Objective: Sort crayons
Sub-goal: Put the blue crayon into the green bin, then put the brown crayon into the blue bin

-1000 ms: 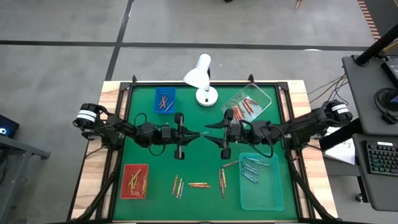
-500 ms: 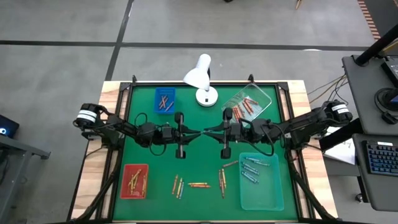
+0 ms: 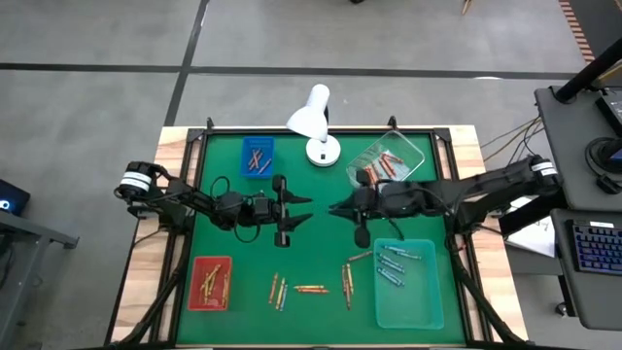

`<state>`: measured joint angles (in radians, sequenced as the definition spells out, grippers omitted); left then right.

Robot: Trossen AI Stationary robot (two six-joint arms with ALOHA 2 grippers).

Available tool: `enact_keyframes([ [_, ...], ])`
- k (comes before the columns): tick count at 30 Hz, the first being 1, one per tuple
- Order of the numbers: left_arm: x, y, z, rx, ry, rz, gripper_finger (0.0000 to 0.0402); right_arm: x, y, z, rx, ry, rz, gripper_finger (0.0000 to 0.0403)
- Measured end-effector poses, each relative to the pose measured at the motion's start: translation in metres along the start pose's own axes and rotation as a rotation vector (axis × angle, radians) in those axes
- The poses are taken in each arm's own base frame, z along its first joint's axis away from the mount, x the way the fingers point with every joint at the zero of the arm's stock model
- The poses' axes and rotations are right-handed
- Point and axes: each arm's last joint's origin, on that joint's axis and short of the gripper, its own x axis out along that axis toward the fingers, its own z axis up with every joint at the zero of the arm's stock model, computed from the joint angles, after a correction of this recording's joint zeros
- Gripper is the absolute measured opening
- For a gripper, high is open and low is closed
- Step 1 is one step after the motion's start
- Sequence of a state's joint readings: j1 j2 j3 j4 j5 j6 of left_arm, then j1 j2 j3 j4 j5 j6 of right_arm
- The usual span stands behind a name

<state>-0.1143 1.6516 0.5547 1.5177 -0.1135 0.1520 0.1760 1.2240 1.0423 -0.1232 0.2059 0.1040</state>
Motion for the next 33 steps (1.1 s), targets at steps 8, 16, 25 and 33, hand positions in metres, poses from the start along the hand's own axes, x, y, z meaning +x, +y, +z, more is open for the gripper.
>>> enact_keyframes([
  [8, 0.0, 0.0, 0.0, -0.004, 0.001, 0.006, 0.0177, -0.026, 0.019, -0.023, 0.246, 0.731, 0.06, 0.0014],
  [16, 0.0, 0.0, -0.002, -0.006, 0.018, 0.005, 0.0173, -0.022, 0.056, -0.081, 0.4, 1.132, 0.079, 0.0013],
  [25, 0.0, 0.0, -0.002, -0.009, 0.023, 0.005, 0.0173, -0.009, 0.062, -0.131, 0.353, 1.3, -0.051, 0.0031],
  [33, 0.0, 0.0, -0.005, -0.023, 0.052, 0.001, 0.0173, 0.002, 0.062, -0.151, 0.301, 1.364, -0.116, 0.0117],
])
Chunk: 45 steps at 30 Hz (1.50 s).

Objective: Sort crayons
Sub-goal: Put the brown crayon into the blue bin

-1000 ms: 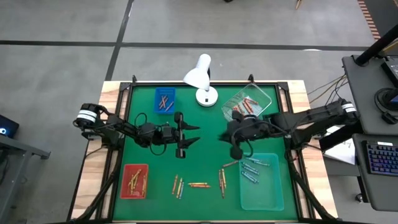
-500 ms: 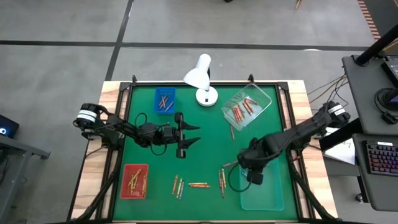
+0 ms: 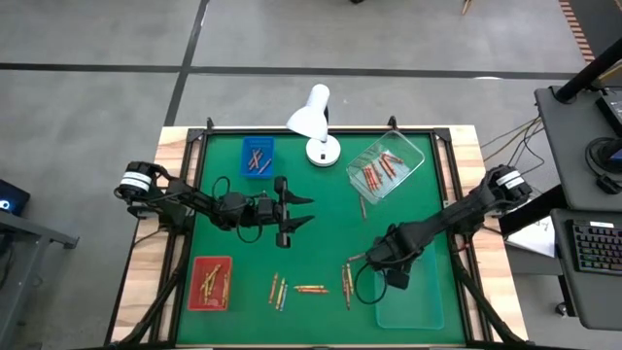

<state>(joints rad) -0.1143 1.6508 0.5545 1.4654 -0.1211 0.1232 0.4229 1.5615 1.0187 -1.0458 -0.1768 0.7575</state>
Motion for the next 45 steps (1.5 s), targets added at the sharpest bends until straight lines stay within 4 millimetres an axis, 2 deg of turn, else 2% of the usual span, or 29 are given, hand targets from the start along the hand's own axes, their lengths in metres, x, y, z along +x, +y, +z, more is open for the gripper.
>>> enact_keyframes([
  [5, 0.0, 0.0, 0.0, -0.001, 0.003, 0.0, 0.0173, -0.007, 0.003, 0.001, -0.018, -0.013, 0.018, 0.0149],
  [10, 0.0, 0.0, -0.001, 0.0, 0.011, -0.001, 0.0173, -0.035, 0.006, -0.004, 0.011, -0.056, 0.063, 0.0152],
  [19, 0.001, 0.0, 0.0, 0.0, 0.018, 0.001, 0.0173, -0.096, 0.001, 0.008, 0.331, -0.335, 0.123, 0.0118],
  [25, -0.001, 0.003, 0.022, 0.017, -0.041, 0.009, 0.0173, -0.12, -0.004, 0.031, 0.422, -0.458, 0.129, 0.0092],
  [31, -0.007, 0.007, 0.045, 0.072, -0.029, 0.008, 0.0173, -0.115, -0.01, 0.059, 0.443, -0.479, 0.058, 0.0086],
  [37, -0.014, 0.011, 0.066, 0.149, -0.005, 0.014, 0.0173, -0.096, -0.023, 0.081, 0.495, -0.428, -0.021, 0.0091],
  [45, -0.027, 0.017, 0.085, 0.207, 0.102, 0.016, 0.0173, -0.074, -0.032, 0.097, 0.6, -0.365, -0.074, 0.0092],
])
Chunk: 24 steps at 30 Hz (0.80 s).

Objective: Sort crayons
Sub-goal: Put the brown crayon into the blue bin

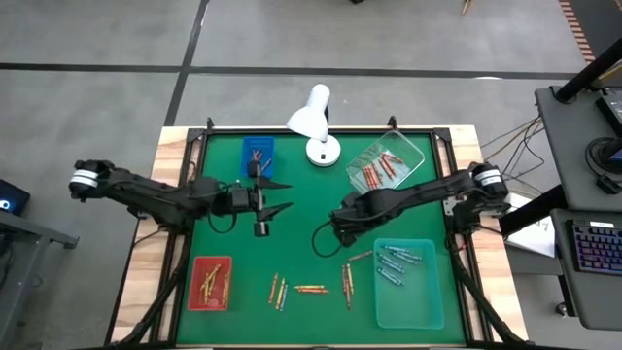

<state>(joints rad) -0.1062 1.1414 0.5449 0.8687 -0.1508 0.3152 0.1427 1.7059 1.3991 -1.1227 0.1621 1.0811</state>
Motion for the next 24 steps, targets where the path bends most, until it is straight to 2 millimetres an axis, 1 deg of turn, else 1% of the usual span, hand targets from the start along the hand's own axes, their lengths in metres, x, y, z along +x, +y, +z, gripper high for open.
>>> enact_keyframes([
  [3, -0.005, 0.002, 0.002, 0.033, 0.046, -0.013, 0.0173, 0.008, 0.0, 0.0, 0.031, -0.013, -0.034, 0.0092],
  [6, -0.01, 0.005, 0.007, 0.056, 0.048, -0.01, 0.0173, 0.014, -0.002, 0.002, 0.085, -0.038, -0.07, 0.0092],
  [10, -0.014, 0.008, 0.011, 0.081, 0.06, 0.032, 0.0173, 0.022, -0.005, 0.007, 0.133, -0.066, -0.116, 0.0093],
  [13, -0.017, 0.01, 0.013, 0.103, 0.084, 0.054, 0.0173, 0.025, -0.008, 0.009, 0.147, -0.072, -0.132, 0.0103],
  [16, -0.019, 0.01, 0.013, 0.109, 0.108, 0.047, 0.0173, 0.029, -0.01, 0.008, 0.151, -0.066, -0.143, 0.0113],
  [24, -0.02, 0.011, 0.013, 0.118, 0.118, 0.043, 0.0173, 0.042, -0.016, 0.002, 0.219, -0.056, -0.176, 0.0114],
])
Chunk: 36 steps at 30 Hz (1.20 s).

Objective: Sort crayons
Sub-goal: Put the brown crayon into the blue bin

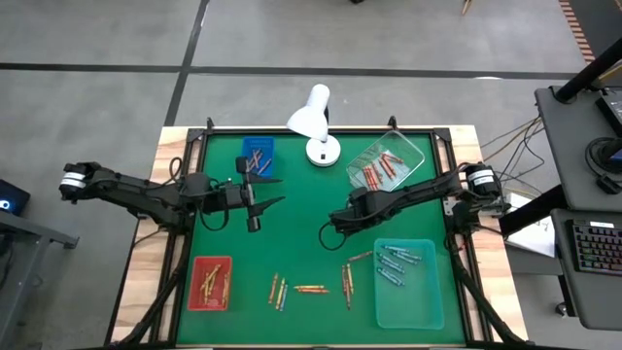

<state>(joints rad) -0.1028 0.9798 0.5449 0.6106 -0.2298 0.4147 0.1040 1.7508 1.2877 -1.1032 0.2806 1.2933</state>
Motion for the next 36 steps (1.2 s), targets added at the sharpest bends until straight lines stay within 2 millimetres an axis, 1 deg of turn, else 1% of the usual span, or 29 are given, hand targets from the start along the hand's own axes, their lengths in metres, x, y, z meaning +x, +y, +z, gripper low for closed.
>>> enact_keyframes([
  [7, 0.0, 0.0, 0.0, 0.013, -0.001, 0.0, 0.0173, 0.014, 0.0, -0.002, 0.05, -0.008, 0.031, 0.0114],
  [15, 0.0, 0.0, 0.0, 0.018, 0.0, 0.0, 0.0173, 0.036, -0.005, 0.0, 0.091, -0.021, 0.052, 0.0114],
  [19, 0.0, 0.0, 0.0, 0.018, 0.0, 0.0, 0.0173, 0.048, -0.007, -0.003, 0.105, -0.019, 0.068, 0.0114],
  [27, 0.001, 0.0, -0.001, 0.014, 0.001, 0.0, 0.0173, 0.057, -0.008, -0.005, 0.106, -0.036, 0.105, 0.0113],
  [29, 0.001, -0.001, -0.002, 0.006, 0.006, -0.003, 0.0173, 0.057, -0.008, -0.005, 0.108, -0.037, 0.109, 0.0105],
  [31, 0.002, -0.002, -0.003, -0.011, 0.012, -0.005, 0.0173, 0.058, -0.008, -0.005, 0.107, -0.038, 0.114, 0.0088],
  [36, 0.005, -0.004, -0.007, -0.027, 0.029, -0.013, 0.0173, 0.058, -0.007, -0.005, 0.078, -0.039, 0.125, 0.0025],
])
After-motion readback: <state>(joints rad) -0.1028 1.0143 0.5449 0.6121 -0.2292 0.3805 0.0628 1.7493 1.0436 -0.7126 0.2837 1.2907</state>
